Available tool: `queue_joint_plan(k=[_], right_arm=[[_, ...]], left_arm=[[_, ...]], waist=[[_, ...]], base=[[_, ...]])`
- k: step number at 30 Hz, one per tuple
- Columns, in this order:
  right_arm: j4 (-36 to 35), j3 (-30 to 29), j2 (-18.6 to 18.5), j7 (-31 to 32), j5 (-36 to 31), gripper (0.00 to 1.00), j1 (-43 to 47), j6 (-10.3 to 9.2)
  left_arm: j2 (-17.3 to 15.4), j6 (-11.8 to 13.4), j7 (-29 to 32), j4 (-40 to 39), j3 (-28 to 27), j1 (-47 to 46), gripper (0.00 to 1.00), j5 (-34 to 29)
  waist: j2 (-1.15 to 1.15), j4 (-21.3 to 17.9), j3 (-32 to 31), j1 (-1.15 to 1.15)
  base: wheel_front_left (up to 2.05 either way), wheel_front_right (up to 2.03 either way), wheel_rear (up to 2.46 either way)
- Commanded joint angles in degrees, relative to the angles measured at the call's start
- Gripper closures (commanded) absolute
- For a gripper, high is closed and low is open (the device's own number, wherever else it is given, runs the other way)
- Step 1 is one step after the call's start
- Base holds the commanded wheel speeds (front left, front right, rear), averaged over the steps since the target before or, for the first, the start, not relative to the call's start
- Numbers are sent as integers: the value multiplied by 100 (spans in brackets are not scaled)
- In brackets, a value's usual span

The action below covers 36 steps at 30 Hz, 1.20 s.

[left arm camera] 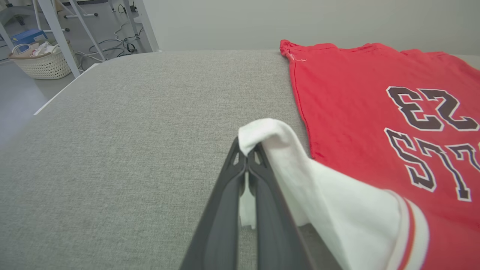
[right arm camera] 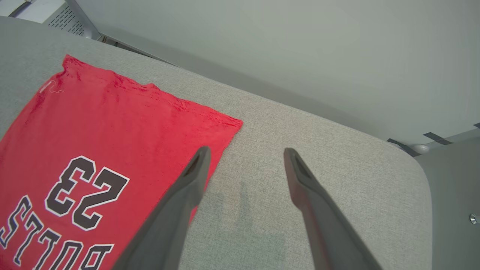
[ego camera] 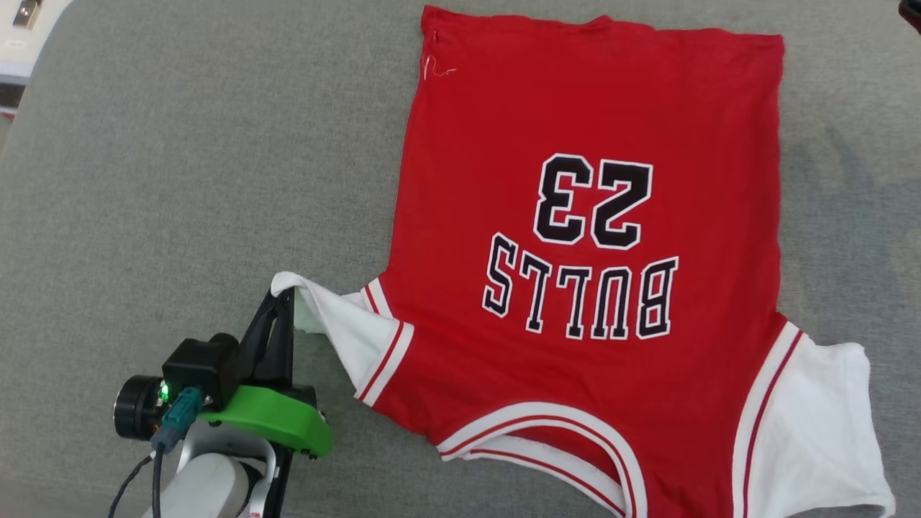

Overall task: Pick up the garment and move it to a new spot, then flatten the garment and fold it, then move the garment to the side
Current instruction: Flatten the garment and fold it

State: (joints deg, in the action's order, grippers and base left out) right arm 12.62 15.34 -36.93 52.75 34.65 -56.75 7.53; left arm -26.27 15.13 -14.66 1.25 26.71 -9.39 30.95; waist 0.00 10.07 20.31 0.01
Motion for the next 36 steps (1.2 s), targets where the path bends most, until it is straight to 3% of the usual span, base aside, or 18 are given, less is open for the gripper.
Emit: queue_joint_plan(k=[1,8,15,24,25,26,27,36], right_arm=[[207,80,-11,339,34,0,-286,-4],[1014,433,13,1183,-286,0,-1218,-4],[1626,600,80,1125,-553,0,-1524,-4],[2000,985,-84,1079,-411,0,-1214,-4],[2009,1008,-128,1064,-397,18,-1202,-4],[2003,1027,-162,1041,-385,63,-1198,-4],[1998,1045,-193,994,-369,100,-1192,-4],[2020,1108,-181,80,-245,100,-1160,-4]], left_arm=[[127,-71,-34,-27,-54,-141,100,-131],[679,-415,-34,-98,-326,-396,100,-592],[1087,-771,-34,-80,-627,-518,100,-968],[1419,-1166,-34,108,-939,-553,100,-1317],[1449,-1208,-34,135,-977,-549,100,-1351],[1469,-1239,-34,156,-1008,-544,100,-1379],[1494,-1279,-34,184,-1049,-537,100,-1410],[1593,-1530,-34,370,-1389,-333,100,-1649]], waist=[[0,572,854,-1],[0,880,1512,-1],[0,1042,1938,-1],[0,1047,1998,-1],[0,1037,1975,-1],[0,1027,1959,-1],[0,1008,1921,-1],[0,736,1290,-1]], base=[[0,0,0],[0,0,0],[0,0,0],[0,0,0],[0,0,0],[0,0,0],[0,0,0],[0,0,0]])
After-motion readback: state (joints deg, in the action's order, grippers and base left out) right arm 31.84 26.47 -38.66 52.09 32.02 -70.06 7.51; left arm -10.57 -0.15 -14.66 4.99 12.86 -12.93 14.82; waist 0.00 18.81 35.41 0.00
